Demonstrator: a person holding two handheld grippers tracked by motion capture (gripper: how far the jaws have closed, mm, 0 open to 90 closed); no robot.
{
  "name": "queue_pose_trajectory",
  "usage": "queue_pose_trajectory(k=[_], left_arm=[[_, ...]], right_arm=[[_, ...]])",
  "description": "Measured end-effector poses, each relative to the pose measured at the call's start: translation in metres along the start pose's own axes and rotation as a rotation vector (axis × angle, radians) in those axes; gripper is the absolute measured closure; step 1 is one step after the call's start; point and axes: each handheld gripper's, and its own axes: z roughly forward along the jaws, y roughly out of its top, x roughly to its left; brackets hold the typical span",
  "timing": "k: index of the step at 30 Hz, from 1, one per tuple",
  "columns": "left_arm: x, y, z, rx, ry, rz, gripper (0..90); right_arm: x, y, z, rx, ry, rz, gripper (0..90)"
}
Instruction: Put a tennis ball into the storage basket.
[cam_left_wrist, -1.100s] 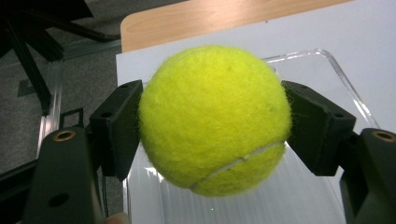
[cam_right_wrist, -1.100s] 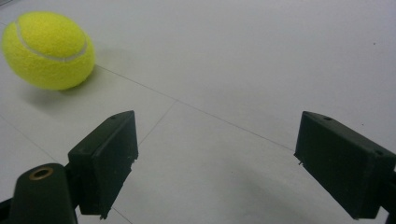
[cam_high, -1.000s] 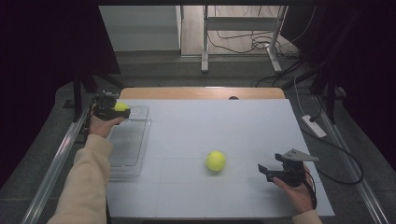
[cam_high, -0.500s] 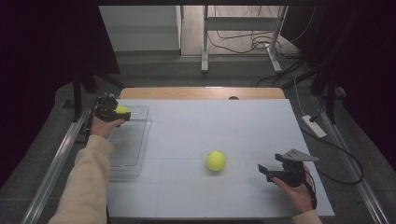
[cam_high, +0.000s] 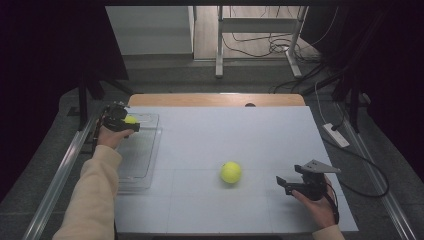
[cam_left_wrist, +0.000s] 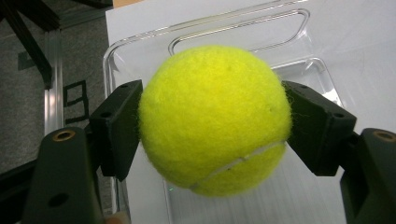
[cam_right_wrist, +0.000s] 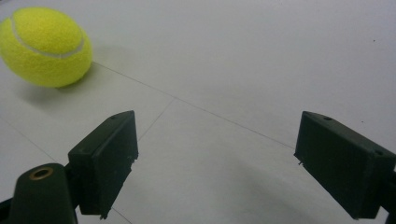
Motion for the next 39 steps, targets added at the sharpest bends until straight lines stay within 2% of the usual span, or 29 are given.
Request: queue_pose_trajectory(k=[8,11,13,18,21,24,29,39], left_arm=[[0.002,-0.002,0.000,-0.002,0.004,-0.001,26.3],[0.004,-0.004,0.001,0.001,0.005,-0.019,25.7],[0.004,-0.004,0.001,-0.004,-0.008,-0.021,21.3],[0.005,-0.006,-0.006,-0.042,-0.033,-0.043,14.1],[0.005,-0.008,-0.011,-0.070,-0.044,-0.053,12.8],[0.004,-0.009,-0.015,-0.090,-0.065,-0.045,13.2],[-0.003,-0.010,-0.025,-0.123,-0.127,-0.020,13.3],[-0.022,-0.008,-0.051,-0.216,-0.186,0.047,13.4]], right_arm=[[0.000,-0.001,0.000,0.003,0.000,0.001,13.3],[0.000,-0.001,0.000,0.003,0.000,0.002,13.3],[0.000,-0.001,0.000,0.003,0.000,0.001,13.3],[0.000,-0.001,0.000,0.005,-0.001,0.000,13.3],[0.000,-0.001,0.000,0.003,-0.003,-0.001,13.4],[-0.001,-0.001,-0.001,0.001,-0.004,-0.001,13.4],[-0.001,-0.001,0.000,0.005,-0.003,-0.003,13.4],[-0.001,0.000,0.001,0.003,-0.005,0.000,13.5]])
